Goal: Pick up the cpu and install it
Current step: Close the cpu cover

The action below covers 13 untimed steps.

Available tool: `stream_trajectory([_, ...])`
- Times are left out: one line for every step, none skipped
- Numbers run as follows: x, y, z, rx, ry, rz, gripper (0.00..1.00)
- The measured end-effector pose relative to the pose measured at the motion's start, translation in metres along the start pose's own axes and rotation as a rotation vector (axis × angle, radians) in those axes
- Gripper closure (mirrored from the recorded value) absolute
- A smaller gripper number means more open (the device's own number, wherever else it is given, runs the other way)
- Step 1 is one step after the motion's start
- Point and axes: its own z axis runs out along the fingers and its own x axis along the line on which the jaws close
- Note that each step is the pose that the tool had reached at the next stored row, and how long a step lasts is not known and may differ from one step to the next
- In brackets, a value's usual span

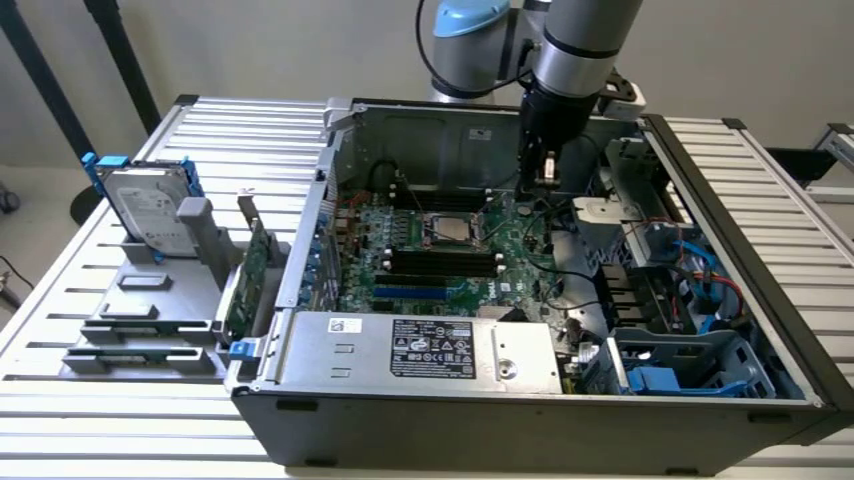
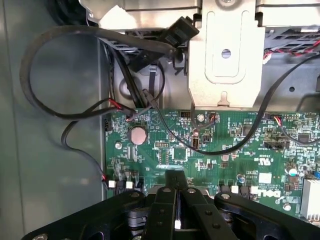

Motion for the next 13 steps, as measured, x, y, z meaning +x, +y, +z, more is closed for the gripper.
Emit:
stream_trajectory([-0.0002, 0.0001, 0.0018, 0.0, -0.0001, 0.0, 0.89])
stream_trajectory([-0.0003, 0.0001, 0.0036, 0.0, 0.0, 0.0, 0.89])
stream_trajectory([-0.0005, 0.0002, 0.0054, 0.0, -0.0001, 0.0, 0.89])
stream_trajectory([-0.0007, 0.0002, 0.0072, 0.0, 0.0, 0.0, 0.89])
stream_trajectory([-0.0009, 0.0002, 0.009, 0.0, 0.0, 0.0, 0.89])
stream_trajectory([-0.0009, 0.0002, 0.0101, 0.0005, 0.0003, 0.0, 0.89])
stream_trajectory([-0.001, 0.0002, 0.0104, 0.0032, 0.0015, 0.0, 0.89])
stream_trajectory([-0.001, 0.0001, 0.0103, 0.0107, 0.0027, 0.001, 0.89])
stream_trajectory([-0.001, 0.0002, 0.0104, 0.0218, 0.0041, 0.002, 0.89])
stream_trajectory([-0.001, 0.0002, 0.0104, 0.0325, 0.0049, 0.003, 0.89])
stream_trajectory([-0.001, 0.0001, 0.0103, 0.0424, 0.0055, 0.004, 0.89])
stream_trajectory([-0.001, 0.0001, 0.0101, 0.0512, 0.0059, 0.005, 0.89])
stream_trajectory([-0.001, 0.0001, 0.0098, 0.0595, 0.0062, 0.006, 0.89])
